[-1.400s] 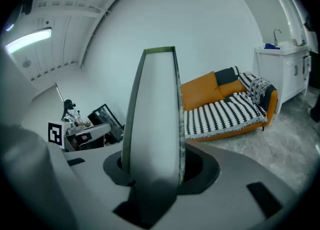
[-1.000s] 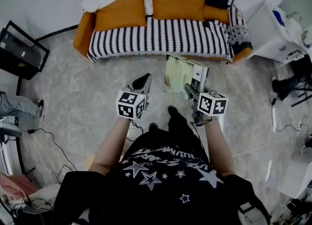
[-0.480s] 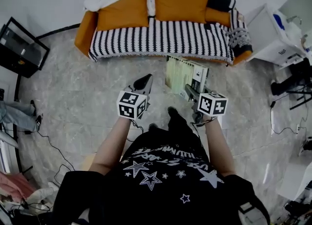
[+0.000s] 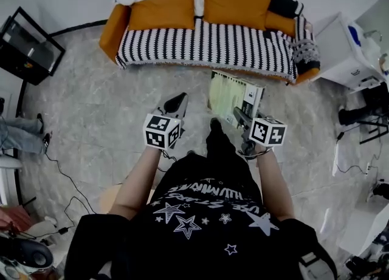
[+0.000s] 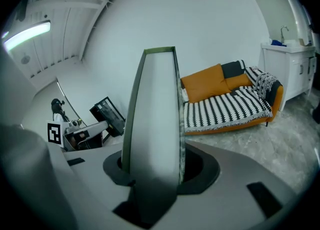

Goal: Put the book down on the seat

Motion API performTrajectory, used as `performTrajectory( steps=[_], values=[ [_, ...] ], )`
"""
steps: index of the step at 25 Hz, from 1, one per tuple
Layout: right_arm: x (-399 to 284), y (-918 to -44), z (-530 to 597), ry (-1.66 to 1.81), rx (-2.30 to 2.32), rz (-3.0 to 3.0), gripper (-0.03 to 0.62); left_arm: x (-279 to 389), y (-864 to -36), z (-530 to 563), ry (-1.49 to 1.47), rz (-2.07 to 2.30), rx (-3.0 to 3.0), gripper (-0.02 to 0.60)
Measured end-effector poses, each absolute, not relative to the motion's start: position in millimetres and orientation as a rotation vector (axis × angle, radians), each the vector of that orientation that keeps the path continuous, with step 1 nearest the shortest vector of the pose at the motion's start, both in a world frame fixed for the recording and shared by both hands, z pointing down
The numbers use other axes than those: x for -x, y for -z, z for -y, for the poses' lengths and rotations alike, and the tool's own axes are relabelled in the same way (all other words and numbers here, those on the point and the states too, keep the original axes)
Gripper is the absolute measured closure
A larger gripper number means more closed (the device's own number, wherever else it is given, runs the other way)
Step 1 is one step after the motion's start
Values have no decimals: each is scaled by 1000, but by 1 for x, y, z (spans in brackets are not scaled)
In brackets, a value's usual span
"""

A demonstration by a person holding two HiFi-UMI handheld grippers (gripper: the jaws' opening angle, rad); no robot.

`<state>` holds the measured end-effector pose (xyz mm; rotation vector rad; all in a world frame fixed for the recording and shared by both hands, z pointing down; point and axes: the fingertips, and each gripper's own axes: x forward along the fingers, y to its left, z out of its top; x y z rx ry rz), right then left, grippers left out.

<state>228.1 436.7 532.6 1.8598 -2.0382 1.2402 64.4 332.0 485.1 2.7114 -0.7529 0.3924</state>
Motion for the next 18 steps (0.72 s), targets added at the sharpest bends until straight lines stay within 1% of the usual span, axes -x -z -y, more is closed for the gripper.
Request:
performTrajectory(
  steps=[11,18],
  values=[
    [-220,-552,-386,-1252,-1771,2047,422,-36,-494,-299,-382,872,-2662,572],
    [-215,-544,-347,-1228,-1747,2098,422,-30,-489,-270,-373,926,-2648,572]
  ],
)
